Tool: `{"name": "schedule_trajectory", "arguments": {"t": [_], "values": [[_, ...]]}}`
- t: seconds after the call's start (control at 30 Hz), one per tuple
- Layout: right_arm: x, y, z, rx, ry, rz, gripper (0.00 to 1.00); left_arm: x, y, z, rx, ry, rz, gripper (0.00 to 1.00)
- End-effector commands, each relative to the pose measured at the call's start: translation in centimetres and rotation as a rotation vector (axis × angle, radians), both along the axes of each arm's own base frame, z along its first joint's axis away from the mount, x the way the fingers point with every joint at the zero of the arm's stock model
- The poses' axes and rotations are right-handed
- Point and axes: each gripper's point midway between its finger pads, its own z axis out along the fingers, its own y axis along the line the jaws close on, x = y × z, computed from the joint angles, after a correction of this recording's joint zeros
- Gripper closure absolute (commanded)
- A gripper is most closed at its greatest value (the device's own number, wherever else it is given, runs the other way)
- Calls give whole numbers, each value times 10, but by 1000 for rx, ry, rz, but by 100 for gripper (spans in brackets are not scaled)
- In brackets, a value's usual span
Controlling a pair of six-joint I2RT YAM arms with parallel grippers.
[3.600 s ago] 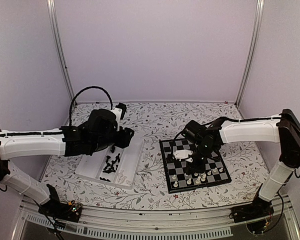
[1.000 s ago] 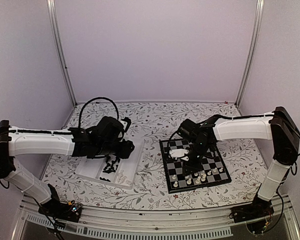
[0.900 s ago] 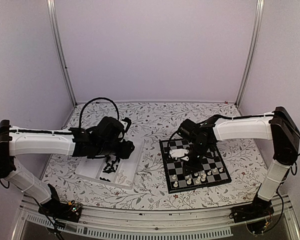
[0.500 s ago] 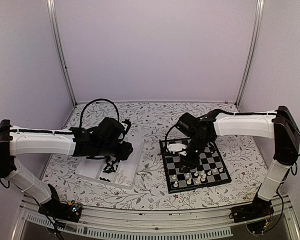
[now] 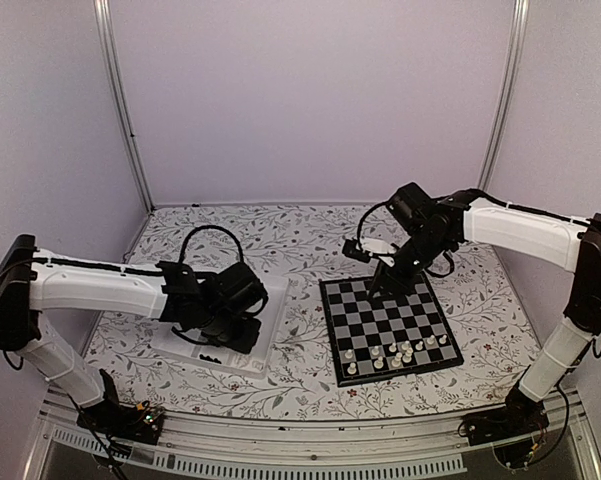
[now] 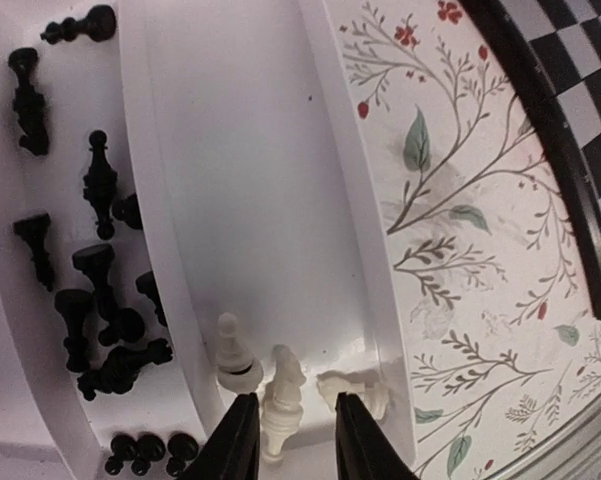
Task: Set up the chess pieces on the board
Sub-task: Pick up the chess piece from the storage box.
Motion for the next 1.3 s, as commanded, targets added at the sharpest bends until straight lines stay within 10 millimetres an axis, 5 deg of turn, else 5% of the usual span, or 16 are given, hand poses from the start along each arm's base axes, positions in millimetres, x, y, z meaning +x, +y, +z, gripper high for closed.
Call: {"name": "schedule_trajectory", "arguments": {"t": [0.0, 0.5, 0.8, 1.27], "values": [[-9, 2, 7, 39, 12, 10, 68, -16, 16, -20, 149, 80, 44, 73], [-12, 2, -1, 41, 25, 17, 68, -22, 21, -62, 279, 178, 65, 67], [-12, 4, -3, 39, 37, 19, 68, -15, 12, -71, 251, 182, 57, 74], [7, 33, 25, 140, 30, 22, 69, -9, 14, -26, 80, -24, -142, 95]]}}
